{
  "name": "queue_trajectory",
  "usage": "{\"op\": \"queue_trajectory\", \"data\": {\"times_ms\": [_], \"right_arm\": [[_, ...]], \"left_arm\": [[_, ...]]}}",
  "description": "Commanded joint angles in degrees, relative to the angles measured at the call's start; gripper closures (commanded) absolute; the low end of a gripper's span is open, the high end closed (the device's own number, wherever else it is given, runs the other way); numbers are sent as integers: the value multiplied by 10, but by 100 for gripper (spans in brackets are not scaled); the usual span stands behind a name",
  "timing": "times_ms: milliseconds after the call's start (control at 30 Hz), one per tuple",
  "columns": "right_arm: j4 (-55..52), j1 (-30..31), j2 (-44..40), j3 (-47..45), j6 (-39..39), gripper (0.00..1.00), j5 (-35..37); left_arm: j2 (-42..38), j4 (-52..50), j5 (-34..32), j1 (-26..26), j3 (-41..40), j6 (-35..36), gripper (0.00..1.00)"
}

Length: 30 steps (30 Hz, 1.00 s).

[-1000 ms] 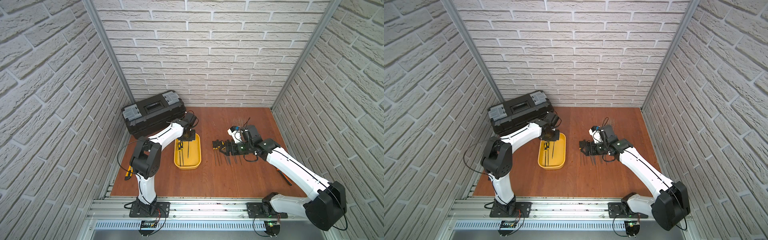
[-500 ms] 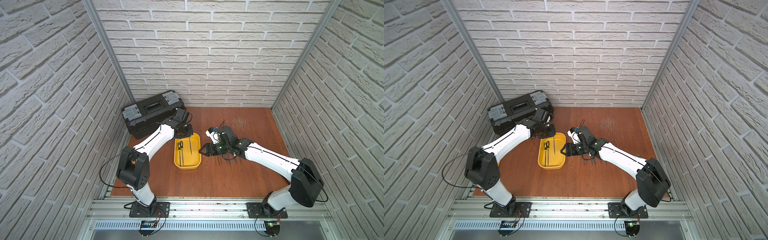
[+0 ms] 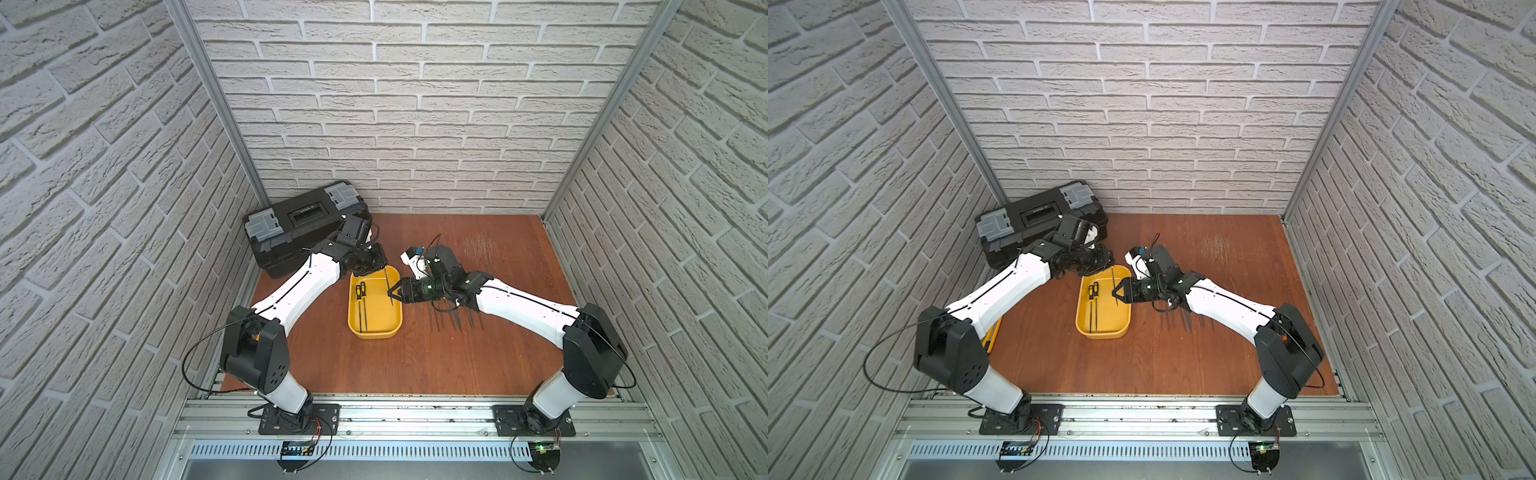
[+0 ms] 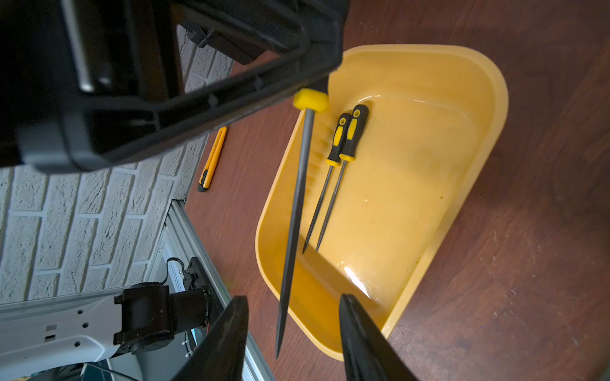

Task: Take the file tool out of the storage box
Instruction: Place the file tool at the center of the board.

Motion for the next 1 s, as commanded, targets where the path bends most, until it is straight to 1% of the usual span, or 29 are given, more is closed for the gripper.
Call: {"op": "queue_trajectory", "data": {"times_ms": [0, 167, 433, 667, 733, 833, 900, 967], "right_arm": [[26, 2, 6, 20, -2, 57, -10], [24, 4, 14, 28, -1, 67, -16], [23, 4, 18, 34, -2, 78, -18], [21, 4, 18, 32, -1, 86, -19], [20, 5, 16, 31, -2, 90, -17], [16, 4, 16, 34, -5, 97, -17], [13, 4, 15, 35, -7, 97, -16], [10, 4, 14, 36, -7, 97, -15]], "left_arm": [[-20, 26, 21, 4, -8, -14, 85], [-23, 29, 25, 4, -9, -17, 85], [-24, 29, 29, 4, -7, -19, 85], [-24, 30, 31, 4, -8, -19, 85], [-24, 29, 29, 4, -7, -18, 84], [-21, 24, 24, 4, -7, -14, 81], [-20, 19, 20, 4, -6, -9, 79], [-19, 13, 16, 4, -3, -4, 75]]}}
